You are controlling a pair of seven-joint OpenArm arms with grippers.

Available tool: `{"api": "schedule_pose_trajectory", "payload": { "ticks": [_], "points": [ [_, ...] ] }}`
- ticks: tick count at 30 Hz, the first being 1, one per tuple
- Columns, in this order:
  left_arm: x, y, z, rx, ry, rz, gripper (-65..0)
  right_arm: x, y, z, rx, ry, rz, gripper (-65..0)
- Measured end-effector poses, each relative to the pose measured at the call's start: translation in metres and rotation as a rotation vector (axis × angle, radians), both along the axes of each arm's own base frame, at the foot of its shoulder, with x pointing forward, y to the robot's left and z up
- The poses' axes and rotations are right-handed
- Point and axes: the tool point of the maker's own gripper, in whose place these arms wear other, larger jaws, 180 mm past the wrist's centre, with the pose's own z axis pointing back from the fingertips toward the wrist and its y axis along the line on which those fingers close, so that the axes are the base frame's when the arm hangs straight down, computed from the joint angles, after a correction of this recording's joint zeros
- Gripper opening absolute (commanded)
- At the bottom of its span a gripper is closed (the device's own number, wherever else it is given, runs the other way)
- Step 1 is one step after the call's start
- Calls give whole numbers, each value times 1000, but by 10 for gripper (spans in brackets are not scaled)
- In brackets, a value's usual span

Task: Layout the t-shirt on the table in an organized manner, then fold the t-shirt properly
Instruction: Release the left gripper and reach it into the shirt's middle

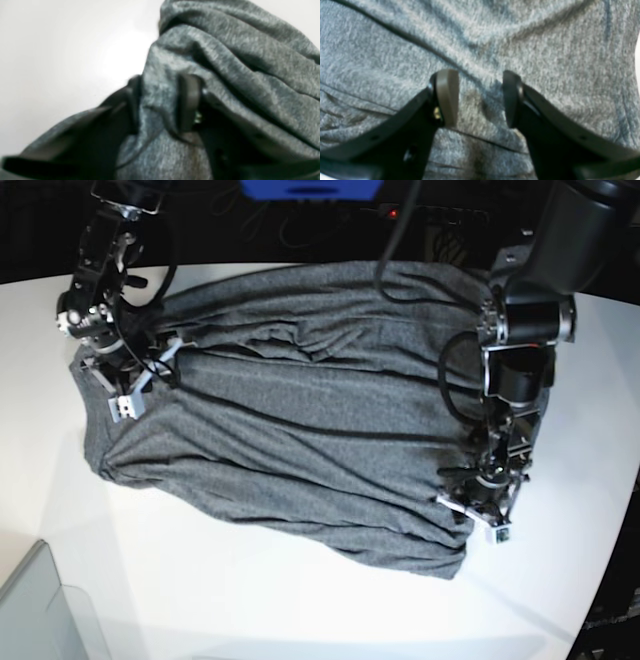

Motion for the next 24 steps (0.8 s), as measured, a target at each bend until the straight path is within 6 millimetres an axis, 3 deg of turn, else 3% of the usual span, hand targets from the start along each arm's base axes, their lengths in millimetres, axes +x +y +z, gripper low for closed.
{"api": "schedule_pose_trajectory", "payload": {
  "ticks": [1,5,9,12,14,16,18,22,24],
  "points": [
    [0,-1,0,0,-1,-4,-637,0,0,0,1,-2,-1,-359],
    [2,-3,5,1,-2,-15,-638,0,0,0,0,1,0,-359],
    [8,-3,42,38,-129,-32,-648,0,0,-1,1,2,-1,-359],
    [-1,-9,72,106,-176,-78,-648,-1,0,-1,2,4,-1,-359],
    [-6,-26,92,209,-215,-166,-648,0,0,-1,2,1,-1,-359],
    [-13,-57,104,305,-260,-275,-648,-1,0,-1,3,2,-1,-359],
    [-24,-91,99,426,-277,-401,-646,-1,0,-1,3,3,0,-359],
    [-68,-143,44,613,-180,-647,-644,-1,0,-1,1,4,-1,-359],
    [-82,-158,31,681,-160,-713,-626,-1,0,-1,2,4,-1,-359]
  ]
}}
